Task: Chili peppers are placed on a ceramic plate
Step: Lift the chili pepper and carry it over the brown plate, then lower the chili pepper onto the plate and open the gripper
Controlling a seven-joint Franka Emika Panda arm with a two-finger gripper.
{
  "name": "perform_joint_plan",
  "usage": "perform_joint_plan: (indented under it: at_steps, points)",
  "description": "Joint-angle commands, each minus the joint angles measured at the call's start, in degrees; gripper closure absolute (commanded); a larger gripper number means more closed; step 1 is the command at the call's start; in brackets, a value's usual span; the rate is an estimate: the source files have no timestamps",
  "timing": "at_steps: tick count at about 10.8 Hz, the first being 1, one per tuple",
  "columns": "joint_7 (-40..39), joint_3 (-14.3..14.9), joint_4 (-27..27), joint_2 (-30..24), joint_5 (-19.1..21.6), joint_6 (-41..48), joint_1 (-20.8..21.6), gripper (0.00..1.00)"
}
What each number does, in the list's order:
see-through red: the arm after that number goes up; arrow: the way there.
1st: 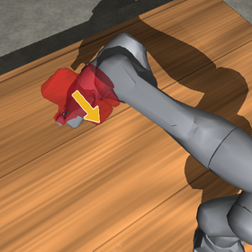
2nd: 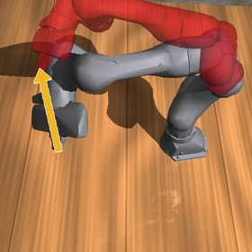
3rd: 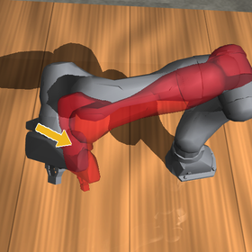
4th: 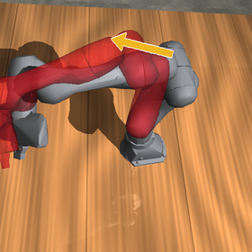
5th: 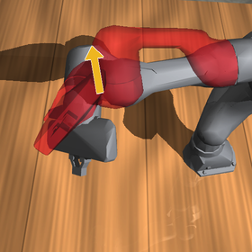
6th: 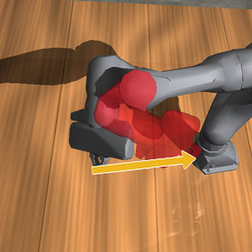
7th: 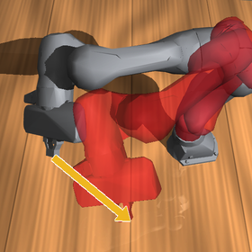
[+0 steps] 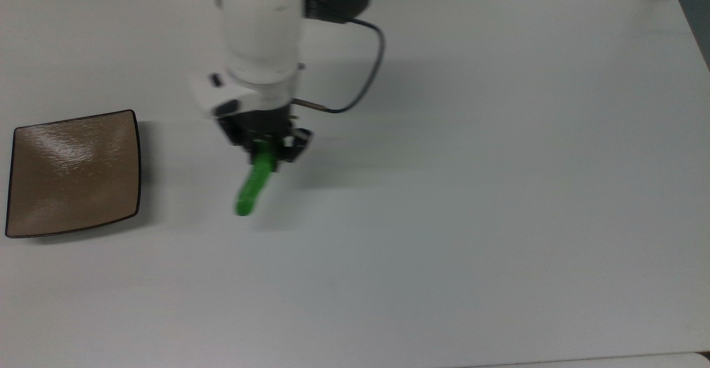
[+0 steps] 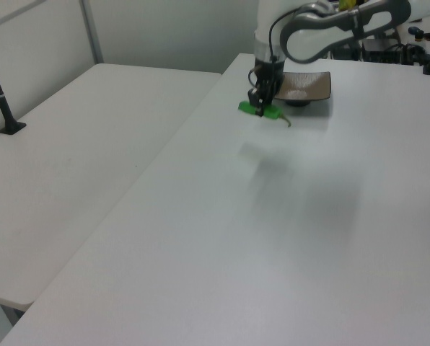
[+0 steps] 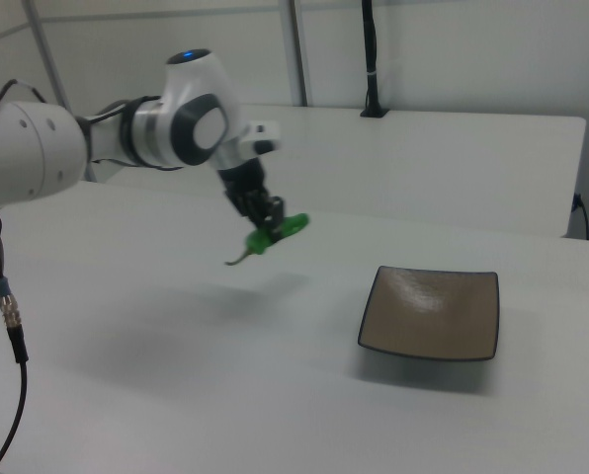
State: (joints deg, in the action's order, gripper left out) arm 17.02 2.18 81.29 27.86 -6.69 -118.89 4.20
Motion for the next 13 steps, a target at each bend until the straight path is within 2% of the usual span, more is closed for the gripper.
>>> perform_joint_plan:
  at_steps: [1, 5, 6, 7, 8, 12, 13]
  points:
    - [-8.5, 4.7, -2.5, 0.2, 0.6, 0.9, -4.1, 0.81]
    - [-16.5, 9.8, -2.4, 1.0, 7.5, -5.2, -8.5, 0.81]
    - [-17.9, 10.8, -2.3, 1.1, 9.0, -6.5, -9.3, 0.72]
    - [-17.7, 11.2, -2.0, 1.3, 10.7, -7.5, -9.9, 0.06]
    - [-17.5, 11.3, -1.9, 1.7, 10.8, -7.9, -10.0, 0.0]
    - [-16.3, 11.1, -2.0, 1.2, 11.0, -6.4, -9.7, 0.0]
    - [-16.1, 10.6, -1.9, 0.5, 10.5, -2.7, -9.6, 0.0]
